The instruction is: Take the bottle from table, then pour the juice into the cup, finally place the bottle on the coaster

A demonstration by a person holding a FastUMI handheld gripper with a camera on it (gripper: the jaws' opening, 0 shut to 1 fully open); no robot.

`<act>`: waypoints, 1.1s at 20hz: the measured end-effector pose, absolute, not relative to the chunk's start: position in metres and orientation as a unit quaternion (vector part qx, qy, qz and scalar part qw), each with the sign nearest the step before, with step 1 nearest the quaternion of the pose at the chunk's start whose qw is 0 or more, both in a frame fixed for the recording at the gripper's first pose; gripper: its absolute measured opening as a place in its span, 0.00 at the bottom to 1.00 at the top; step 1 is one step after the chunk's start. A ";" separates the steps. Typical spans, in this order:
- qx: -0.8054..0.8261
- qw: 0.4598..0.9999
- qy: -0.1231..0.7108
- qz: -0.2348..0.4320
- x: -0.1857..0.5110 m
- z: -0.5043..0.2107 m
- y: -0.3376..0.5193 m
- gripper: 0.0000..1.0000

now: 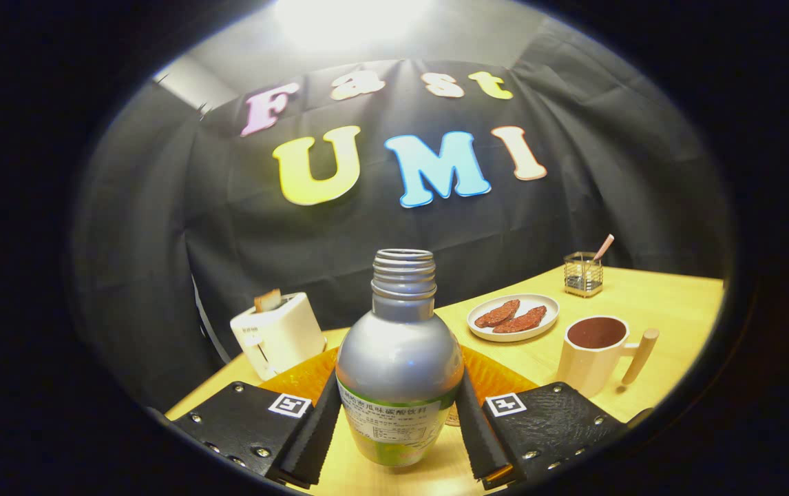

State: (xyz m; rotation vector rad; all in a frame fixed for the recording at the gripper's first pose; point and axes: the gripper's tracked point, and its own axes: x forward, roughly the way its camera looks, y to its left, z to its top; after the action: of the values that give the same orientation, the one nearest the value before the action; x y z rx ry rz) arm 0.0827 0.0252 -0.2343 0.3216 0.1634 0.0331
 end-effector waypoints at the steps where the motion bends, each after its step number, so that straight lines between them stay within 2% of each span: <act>1: 0.193 0.978 0.080 0.016 0.086 -0.230 0.021 0.78; 14: 0.429 0.895 0.120 -0.015 0.119 -0.241 -0.006 0.77; 22: 0.555 0.825 0.099 -0.029 0.126 -0.248 -0.030 0.77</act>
State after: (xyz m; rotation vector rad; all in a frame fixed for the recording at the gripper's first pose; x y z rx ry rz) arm 0.1259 -0.0297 -0.2482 1.1793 0.2109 -0.0614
